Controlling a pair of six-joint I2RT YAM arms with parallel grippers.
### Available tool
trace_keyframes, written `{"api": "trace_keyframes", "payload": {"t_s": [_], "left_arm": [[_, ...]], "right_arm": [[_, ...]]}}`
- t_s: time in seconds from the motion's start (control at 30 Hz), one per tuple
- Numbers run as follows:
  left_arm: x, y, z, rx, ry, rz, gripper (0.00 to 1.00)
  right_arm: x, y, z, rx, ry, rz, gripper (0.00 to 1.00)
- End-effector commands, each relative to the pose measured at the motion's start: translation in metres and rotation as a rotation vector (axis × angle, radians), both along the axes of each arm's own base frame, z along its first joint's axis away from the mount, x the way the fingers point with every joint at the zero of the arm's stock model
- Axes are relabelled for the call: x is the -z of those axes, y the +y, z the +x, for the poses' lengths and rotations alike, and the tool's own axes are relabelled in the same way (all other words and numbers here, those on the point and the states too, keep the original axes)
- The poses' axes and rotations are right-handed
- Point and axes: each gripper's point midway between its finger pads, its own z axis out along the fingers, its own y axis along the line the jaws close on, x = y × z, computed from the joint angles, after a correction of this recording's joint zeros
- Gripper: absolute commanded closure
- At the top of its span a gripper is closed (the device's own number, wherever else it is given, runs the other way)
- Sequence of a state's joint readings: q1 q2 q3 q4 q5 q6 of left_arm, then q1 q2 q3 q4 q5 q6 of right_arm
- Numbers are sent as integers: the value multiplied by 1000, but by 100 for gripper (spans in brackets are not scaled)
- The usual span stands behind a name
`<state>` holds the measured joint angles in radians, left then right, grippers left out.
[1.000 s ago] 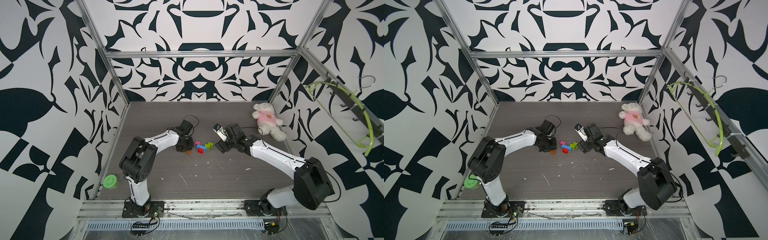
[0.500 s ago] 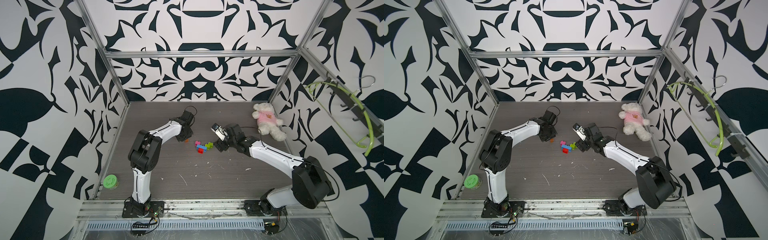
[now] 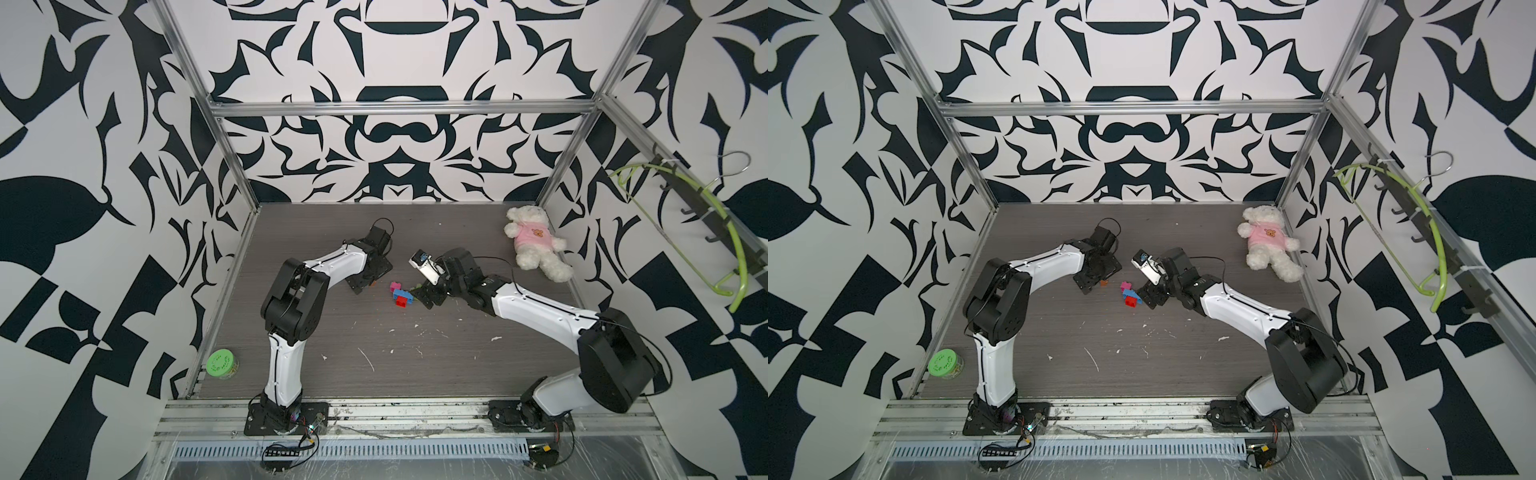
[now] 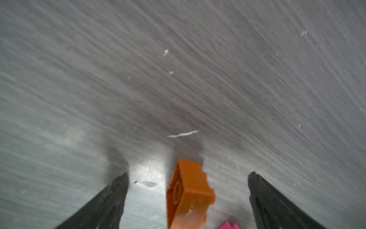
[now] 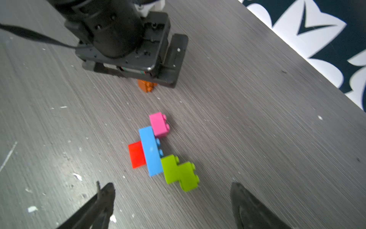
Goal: Assemble the letter v with lego
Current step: Place the lego brick at the center of the board, then move the lego brick at the center of the board.
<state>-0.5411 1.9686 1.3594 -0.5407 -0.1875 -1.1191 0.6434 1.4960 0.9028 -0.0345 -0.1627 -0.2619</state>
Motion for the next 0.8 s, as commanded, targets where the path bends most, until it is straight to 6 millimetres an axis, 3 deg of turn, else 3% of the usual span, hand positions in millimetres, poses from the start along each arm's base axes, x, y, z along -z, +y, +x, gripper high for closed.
{"api": "trace_keyframes", "payload": {"t_s": [0.0,0.2,0.3,0.43,0.57,0.77], "left_arm": [[-20,33,-6,-34,-39,-64,0],[-29,118,-18,-117,-88,-186,0],[-32,139,-19,-110,-118,-213,0],[-36,145,-15,-89,-132,-243,0],[-34,147,-10,-83,-141,-311,1],[-29,149,-11,-69,-144,-330,0]], "right_arm": [[-15,27,10,13,-26,57,6],[1,70,30,45,12,31,5],[13,94,39,48,21,-18,5],[20,124,41,5,36,-25,5],[30,154,26,-134,37,-39,5],[52,163,39,-136,11,-145,10]]}}
